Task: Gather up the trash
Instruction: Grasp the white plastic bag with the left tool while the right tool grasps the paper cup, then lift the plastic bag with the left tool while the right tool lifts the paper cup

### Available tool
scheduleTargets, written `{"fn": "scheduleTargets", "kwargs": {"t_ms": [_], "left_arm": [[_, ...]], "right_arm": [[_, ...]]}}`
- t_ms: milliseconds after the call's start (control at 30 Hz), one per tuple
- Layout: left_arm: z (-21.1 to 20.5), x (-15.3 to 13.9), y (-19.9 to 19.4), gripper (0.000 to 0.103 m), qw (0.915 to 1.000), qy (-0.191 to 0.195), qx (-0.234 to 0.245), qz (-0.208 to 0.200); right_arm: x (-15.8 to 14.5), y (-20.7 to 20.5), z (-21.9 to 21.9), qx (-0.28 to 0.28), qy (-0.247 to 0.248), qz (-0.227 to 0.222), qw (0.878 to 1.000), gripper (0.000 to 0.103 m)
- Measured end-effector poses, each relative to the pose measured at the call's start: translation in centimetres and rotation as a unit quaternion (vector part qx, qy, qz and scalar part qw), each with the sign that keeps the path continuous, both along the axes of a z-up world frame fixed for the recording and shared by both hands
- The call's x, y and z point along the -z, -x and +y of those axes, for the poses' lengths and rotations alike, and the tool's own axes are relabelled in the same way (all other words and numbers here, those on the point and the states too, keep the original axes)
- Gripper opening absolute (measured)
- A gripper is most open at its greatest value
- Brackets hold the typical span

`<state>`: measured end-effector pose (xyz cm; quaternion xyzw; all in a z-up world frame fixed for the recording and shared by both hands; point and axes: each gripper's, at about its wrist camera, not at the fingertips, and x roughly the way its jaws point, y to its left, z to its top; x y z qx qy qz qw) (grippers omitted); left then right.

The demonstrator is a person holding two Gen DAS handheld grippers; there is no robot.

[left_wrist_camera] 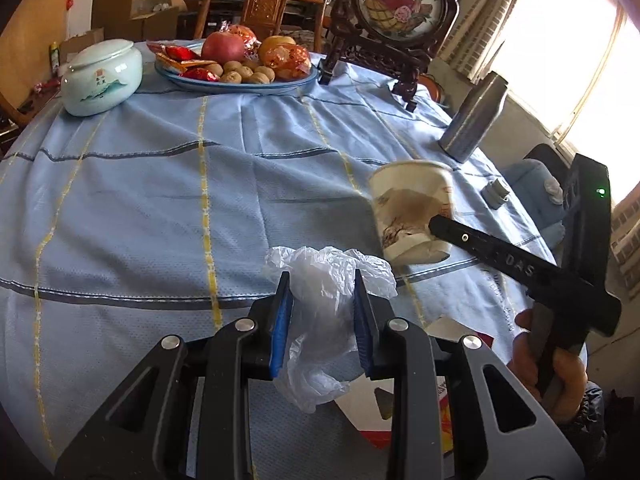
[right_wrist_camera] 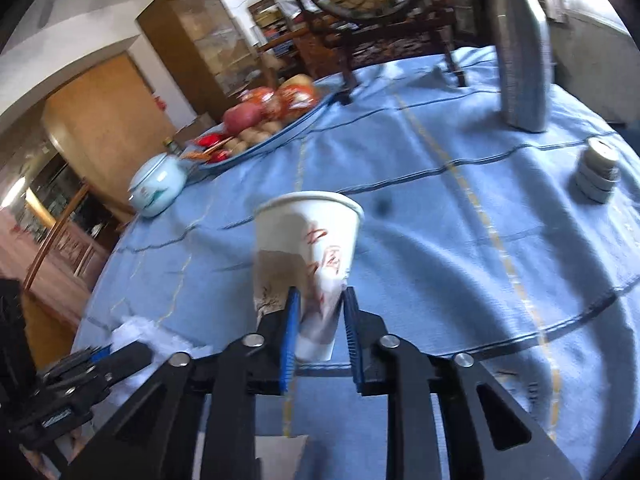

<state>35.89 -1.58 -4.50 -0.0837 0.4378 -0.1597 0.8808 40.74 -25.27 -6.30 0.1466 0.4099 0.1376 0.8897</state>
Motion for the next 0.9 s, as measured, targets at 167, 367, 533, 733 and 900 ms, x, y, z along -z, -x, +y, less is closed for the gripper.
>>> {"fn": "scheduleTargets", "kwargs": {"t_ms": [167, 367, 533, 733, 900], "left_arm": [[-0.1, 0.6, -0.4, 0.031, 0.9999, -0.012, -0.003, 0.008], [-0.3, 1.5, -0.8, 0.032, 0.9993, -0.033, -0.005, 0.02], [-0.5, 2.2, -1.1, 0.03, 0.9984, -0.048, -0.007, 0.027], [-0.2, 0.2, 0.2, 0.028, 0.9968, -0.066, -0.024, -0.038], [0.3, -1.0, 1.3, 0.028, 0.9944, -0.07, -0.032, -0.073]], "right_arm": [[0.4, -0.7, 0.7, -0.004, 0.009, 0.001, 1.0, 0.055], [1.8, -1.2, 0.4, -0.023, -0.056, 0.04, 0.997, 0.052], [0.9, -0.3, 0.8, -0.025, -0.042, 0.012, 0.999, 0.046], [-1.9, 1.3, 0.2, -0.016, -0.035, -0.049, 0.998, 0.044], [-2.6, 1.7, -0.5, -0.01, -0.039, -0.061, 0.997, 0.044]]}}
